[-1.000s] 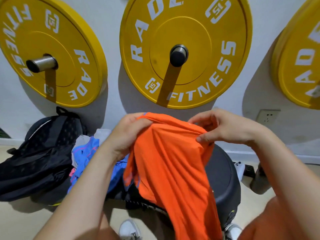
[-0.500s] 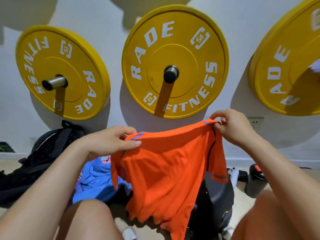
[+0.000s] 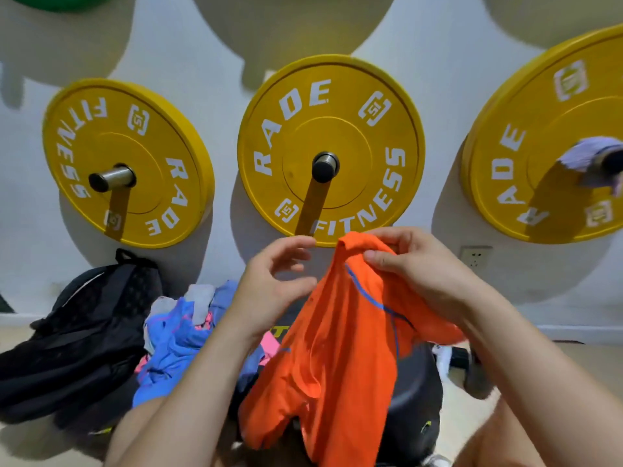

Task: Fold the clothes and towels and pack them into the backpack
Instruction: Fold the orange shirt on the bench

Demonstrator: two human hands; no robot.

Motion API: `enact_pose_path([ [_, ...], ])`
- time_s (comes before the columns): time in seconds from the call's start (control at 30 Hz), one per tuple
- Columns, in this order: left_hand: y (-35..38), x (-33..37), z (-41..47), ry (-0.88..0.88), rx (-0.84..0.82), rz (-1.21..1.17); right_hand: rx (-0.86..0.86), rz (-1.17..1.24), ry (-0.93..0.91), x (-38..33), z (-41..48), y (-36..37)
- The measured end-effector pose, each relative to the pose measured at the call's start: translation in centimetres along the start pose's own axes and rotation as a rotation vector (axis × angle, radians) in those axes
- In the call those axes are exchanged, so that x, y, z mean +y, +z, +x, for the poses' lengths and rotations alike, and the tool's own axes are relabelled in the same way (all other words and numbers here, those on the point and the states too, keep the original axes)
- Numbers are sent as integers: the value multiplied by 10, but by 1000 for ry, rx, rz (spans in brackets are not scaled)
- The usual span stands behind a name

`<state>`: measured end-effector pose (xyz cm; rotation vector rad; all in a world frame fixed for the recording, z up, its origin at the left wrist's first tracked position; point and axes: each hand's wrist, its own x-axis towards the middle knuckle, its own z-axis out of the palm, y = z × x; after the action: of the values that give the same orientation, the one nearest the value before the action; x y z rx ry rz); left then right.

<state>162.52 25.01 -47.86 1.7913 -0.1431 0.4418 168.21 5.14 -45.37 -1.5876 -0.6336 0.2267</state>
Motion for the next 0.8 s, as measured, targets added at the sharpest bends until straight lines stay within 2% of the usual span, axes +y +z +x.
enact_pose_path([
  [0.1,8,-33,-15,-244,-330,-14,-89,112,13,-15,3,-6],
  [0.17,23,-47,-20,-343,-402,185,-75,80,-17,-26,7,-10],
  [0.27,28,-67,-19,-269,-191,447,46,-62,-115,-37,11,-20],
  [0.3,24,-72,-17,-254,-72,430,115,-114,-139,-38,12,-26],
  [0.37,8,-69,-13,-309,102,172,261,-199,-155,-39,11,-39],
  [0.43,-13,-60,-9,-363,143,-63,372,-275,-155,-37,9,-52],
  [0.53,-45,-33,-3,-318,27,-201,482,-433,-125,-32,3,-68],
  [0.6,-58,-5,-5,-287,-112,-192,511,-479,-84,-29,-4,-75],
  [0.73,-73,43,-18,-285,-528,55,485,-401,32,-34,-22,-79],
  [0.8,-77,54,-24,-227,-557,313,415,-320,77,-39,-32,-83],
])
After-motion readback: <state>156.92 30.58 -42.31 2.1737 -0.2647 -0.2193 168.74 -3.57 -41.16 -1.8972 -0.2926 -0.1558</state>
